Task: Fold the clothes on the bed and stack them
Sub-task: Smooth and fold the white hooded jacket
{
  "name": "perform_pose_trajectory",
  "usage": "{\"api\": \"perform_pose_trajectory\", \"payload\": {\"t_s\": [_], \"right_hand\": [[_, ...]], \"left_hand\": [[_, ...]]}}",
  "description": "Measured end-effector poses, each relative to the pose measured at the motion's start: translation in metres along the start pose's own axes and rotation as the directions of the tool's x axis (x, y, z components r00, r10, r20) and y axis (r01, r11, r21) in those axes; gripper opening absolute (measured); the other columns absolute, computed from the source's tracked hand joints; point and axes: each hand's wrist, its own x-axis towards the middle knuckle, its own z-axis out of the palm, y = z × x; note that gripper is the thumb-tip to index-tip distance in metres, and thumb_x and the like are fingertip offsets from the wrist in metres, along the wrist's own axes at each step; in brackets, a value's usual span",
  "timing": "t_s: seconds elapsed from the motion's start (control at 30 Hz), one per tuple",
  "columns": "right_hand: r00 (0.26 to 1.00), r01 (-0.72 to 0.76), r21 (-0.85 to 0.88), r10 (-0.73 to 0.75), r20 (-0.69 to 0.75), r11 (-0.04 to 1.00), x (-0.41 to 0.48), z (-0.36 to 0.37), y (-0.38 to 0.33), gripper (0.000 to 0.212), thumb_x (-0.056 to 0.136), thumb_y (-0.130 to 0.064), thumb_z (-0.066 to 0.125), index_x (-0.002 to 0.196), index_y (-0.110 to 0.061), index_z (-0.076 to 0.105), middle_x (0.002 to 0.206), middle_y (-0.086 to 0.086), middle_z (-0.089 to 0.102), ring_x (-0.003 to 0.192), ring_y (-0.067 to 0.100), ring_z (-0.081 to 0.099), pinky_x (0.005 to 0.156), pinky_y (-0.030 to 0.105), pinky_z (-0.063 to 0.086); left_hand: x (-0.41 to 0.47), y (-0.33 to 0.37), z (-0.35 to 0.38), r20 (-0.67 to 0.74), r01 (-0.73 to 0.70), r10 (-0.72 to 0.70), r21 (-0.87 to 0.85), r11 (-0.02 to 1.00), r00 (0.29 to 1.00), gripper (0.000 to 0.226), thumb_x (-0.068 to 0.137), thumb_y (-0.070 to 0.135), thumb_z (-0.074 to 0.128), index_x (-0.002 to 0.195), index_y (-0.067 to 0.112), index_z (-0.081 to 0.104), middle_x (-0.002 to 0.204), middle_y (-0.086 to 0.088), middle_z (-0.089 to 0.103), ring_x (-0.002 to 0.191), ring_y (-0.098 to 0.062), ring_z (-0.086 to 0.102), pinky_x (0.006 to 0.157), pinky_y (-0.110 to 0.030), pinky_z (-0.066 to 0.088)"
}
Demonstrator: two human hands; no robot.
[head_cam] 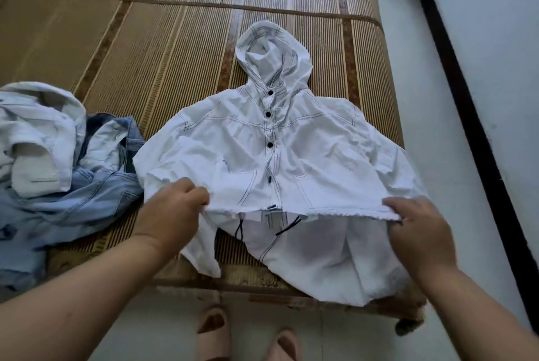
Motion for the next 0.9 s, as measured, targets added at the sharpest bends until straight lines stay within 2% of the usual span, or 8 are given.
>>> {"api": "perform_pose_trajectory", "payload": {"t_s": [0.1, 0.17, 0.3, 0.47, 0.57, 0.7, 0.83, 0.9], "right_hand": [[0.984, 0.139, -0.003, -0.138, -0.114, 0.99, 0.018, -0.044, -0.023, 0.034, 0.07, 0.011, 0.063, 0.099, -0.006, 0.074, 0.087, 0.021, 0.064, 0.08, 0.041, 0.062, 0.07, 0.041, 0.05], [0.973, 0.172, 0.004, -0.169, -0.158, 0.985, 0.029, -0.072, -0.038, 0.031, 0.075, 0.006, 0.058, 0.1, -0.005, 0.074, 0.087, 0.021, 0.062, 0.08, 0.039, 0.06, 0.07, 0.036, 0.046], [0.982, 0.183, 0.041, -0.18, -0.062, 0.982, 0.047, -0.14, -0.061, 0.034, 0.081, 0.006, 0.056, 0.105, -0.009, 0.074, 0.092, 0.012, 0.059, 0.086, 0.027, 0.054, 0.069, 0.021, 0.028], [0.966, 0.203, -0.016, -0.203, -0.16, 0.979, 0.063, -0.22, -0.086, 0.032, 0.077, 0.01, 0.054, 0.096, -0.005, 0.077, 0.091, 0.02, 0.064, 0.091, 0.034, 0.056, 0.068, 0.027, 0.03], [0.948, 0.16, 0.07, -0.134, -0.289, 0.985, 0.07, -0.254, -0.106, 0.03, 0.076, 0.006, 0.051, 0.092, -0.001, 0.076, 0.092, 0.023, 0.067, 0.094, 0.038, 0.055, 0.076, 0.032, 0.036], [0.927, 0.048, 0.163, 0.017, -0.375, 0.985, 0.082, -0.283, -0.143, 0.036, 0.076, -0.025, 0.032, 0.063, 0.0, 0.056, 0.07, 0.023, 0.054, 0.071, 0.036, 0.046, 0.06, 0.037, 0.032], [0.947, -0.183, 0.229, 0.234, -0.219, 0.956, 0.107, -0.314, -0.18, 0.054, 0.097, -0.046, 0.026, 0.096, -0.006, 0.063, 0.106, 0.026, 0.062, 0.088, 0.037, 0.054, 0.075, 0.037, 0.035], [0.929, -0.248, 0.342, 0.323, -0.183, 0.907, 0.122, -0.327, -0.202, 0.066, 0.095, -0.057, 0.024, 0.09, -0.001, 0.059, 0.085, 0.024, 0.063, 0.07, 0.033, 0.056, 0.069, 0.038, 0.04]], "left_hand": [[0.013, -0.027, -0.016, -0.112, 0.283, -0.282, -0.007, 0.959, 0.953, 0.017, 0.078, 0.0, 0.06, 0.086, 0.012, 0.069, 0.089, -0.013, 0.057, 0.081, -0.035, 0.053, 0.059, -0.035, 0.035], [0.019, -0.037, -0.039, -0.118, 0.372, -0.37, -0.005, 0.928, 0.921, 0.02, 0.082, 0.005, 0.053, 0.089, 0.016, 0.068, 0.091, -0.009, 0.056, 0.084, -0.032, 0.053, 0.063, -0.036, 0.039], [0.029, -0.042, -0.124, -0.186, 0.394, -0.387, -0.001, 0.919, 0.903, 0.02, 0.079, 0.005, 0.05, 0.08, 0.017, 0.066, 0.081, -0.005, 0.05, 0.074, -0.031, 0.053, 0.064, -0.038, 0.044], [0.052, -0.063, -0.233, -0.294, 0.348, -0.329, 0.015, 0.937, 0.897, 0.022, 0.071, -0.002, 0.052, 0.075, 0.016, 0.065, 0.086, -0.018, 0.058, 0.08, -0.04, 0.058, 0.068, -0.039, 0.048], [0.062, -0.07, -0.278, -0.336, 0.345, -0.325, 0.002, 0.938, 0.884, 0.022, 0.07, -0.004, 0.053, 0.076, 0.012, 0.066, 0.085, -0.022, 0.061, 0.079, -0.04, 0.058, 0.064, -0.035, 0.044], [0.074, -0.097, -0.316, -0.369, 0.373, -0.394, -0.13, 0.919, 0.842, 0.022, 0.073, -0.004, 0.055, 0.078, 0.015, 0.067, 0.088, -0.024, 0.066, 0.082, -0.041, 0.059, 0.064, -0.036, 0.041], [0.092, -0.133, -0.351, -0.326, 0.414, -0.459, -0.198, 0.888, 0.827, 0.014, 0.078, 0.002, 0.059, 0.076, 0.014, 0.065, 0.09, -0.023, 0.068, 0.084, -0.039, 0.06, 0.064, -0.033, 0.037], [0.101, -0.149, -0.373, -0.296, 0.437, -0.483, -0.211, 0.874, 0.824, 0.013, 0.082, 0.009, 0.059, 0.072, 0.016, 0.063, 0.092, -0.021, 0.068, 0.085, -0.037, 0.06, 0.064, -0.032, 0.036]]}}
